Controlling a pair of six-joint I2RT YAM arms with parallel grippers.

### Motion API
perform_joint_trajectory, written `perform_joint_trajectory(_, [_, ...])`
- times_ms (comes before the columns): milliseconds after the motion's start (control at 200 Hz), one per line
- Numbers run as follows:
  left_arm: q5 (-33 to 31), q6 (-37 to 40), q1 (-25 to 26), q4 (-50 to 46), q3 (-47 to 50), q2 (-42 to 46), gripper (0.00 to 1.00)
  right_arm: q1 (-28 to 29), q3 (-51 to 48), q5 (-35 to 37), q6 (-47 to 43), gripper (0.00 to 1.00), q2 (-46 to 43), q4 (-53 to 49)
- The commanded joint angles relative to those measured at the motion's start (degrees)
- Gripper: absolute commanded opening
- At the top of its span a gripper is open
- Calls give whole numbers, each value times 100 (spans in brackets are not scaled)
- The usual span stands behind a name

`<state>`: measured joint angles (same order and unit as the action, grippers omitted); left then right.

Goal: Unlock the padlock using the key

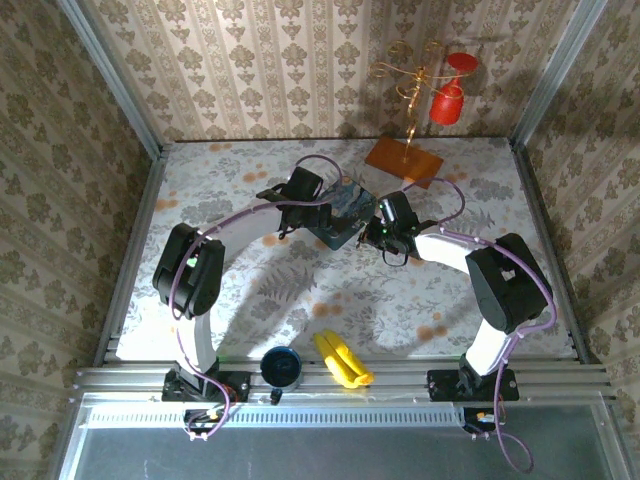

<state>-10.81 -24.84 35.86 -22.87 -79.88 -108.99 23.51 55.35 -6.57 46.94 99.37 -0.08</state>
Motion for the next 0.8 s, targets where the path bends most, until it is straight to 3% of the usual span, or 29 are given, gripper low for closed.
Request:
perform_joint_trajectory(0, [-185, 121, -61, -850, 254, -131, 100, -39, -18, -90, 103, 0, 48, 280])
perform_joint_trajectory(465, [-281, 188, -157, -894, 105, -144, 100, 99, -788, -91, 410, 0, -496, 543])
perform_joint_trajectory(795, [-393, 304, -307, -958, -193, -272, 100, 393, -1433, 405, 604, 0, -1419, 313])
